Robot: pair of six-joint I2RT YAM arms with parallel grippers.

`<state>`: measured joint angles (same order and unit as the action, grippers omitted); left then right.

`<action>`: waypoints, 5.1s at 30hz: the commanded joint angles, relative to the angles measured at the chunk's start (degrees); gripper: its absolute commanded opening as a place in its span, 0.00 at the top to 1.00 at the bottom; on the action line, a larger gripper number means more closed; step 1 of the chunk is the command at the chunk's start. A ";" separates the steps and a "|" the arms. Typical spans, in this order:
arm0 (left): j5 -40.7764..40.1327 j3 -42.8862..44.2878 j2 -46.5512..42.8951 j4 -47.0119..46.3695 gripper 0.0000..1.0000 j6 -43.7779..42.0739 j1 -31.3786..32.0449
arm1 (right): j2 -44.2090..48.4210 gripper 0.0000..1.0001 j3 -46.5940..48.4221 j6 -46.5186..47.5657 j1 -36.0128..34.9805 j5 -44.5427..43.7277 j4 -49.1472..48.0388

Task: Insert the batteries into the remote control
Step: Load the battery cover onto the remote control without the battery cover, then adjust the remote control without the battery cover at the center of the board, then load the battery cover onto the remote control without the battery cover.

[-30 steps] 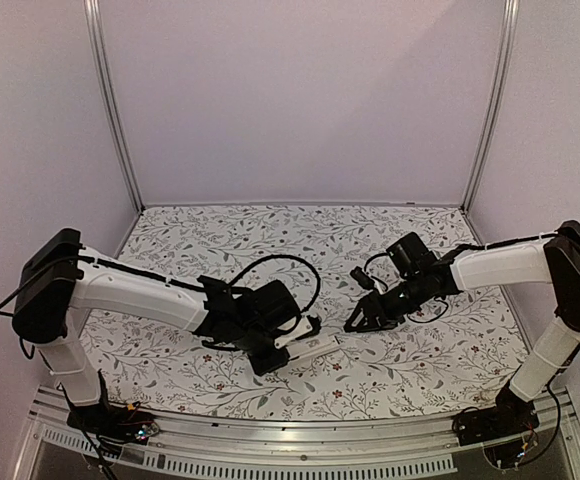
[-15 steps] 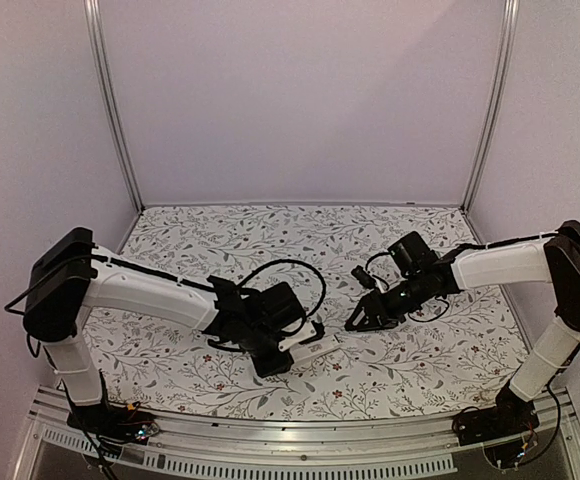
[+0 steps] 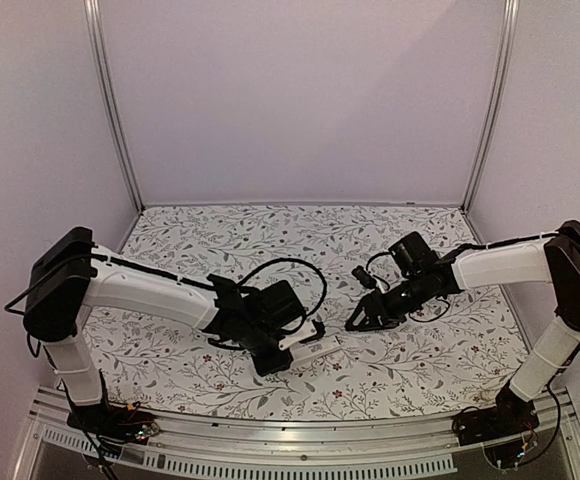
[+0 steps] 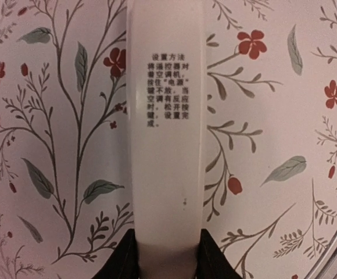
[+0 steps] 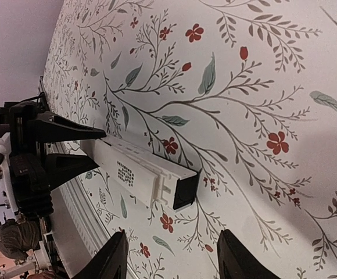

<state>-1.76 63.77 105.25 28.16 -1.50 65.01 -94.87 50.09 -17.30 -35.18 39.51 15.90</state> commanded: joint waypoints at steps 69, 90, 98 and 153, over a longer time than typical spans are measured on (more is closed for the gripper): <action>-11.18 -24.09 -52.86 -16.91 0.00 21.35 -10.78 | -16.97 0.10 29.81 56.69 -24.30 -33.89 29.64; -11.30 -24.91 -52.46 -17.42 0.00 23.19 -11.70 | -24.41 0.35 33.39 59.13 -24.26 -33.11 30.22; -10.20 -24.31 -50.92 -16.92 0.01 25.38 -13.28 | -24.07 0.58 32.49 58.16 -24.48 -33.79 30.09; 15.08 -23.41 -11.85 -35.63 0.45 37.36 -25.70 | -25.83 0.49 33.63 31.11 -24.60 -36.35 17.65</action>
<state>12.49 38.72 91.61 -6.33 35.70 39.29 -120.99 85.30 13.08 -59.61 1.52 32.84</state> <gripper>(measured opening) 0.566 0.513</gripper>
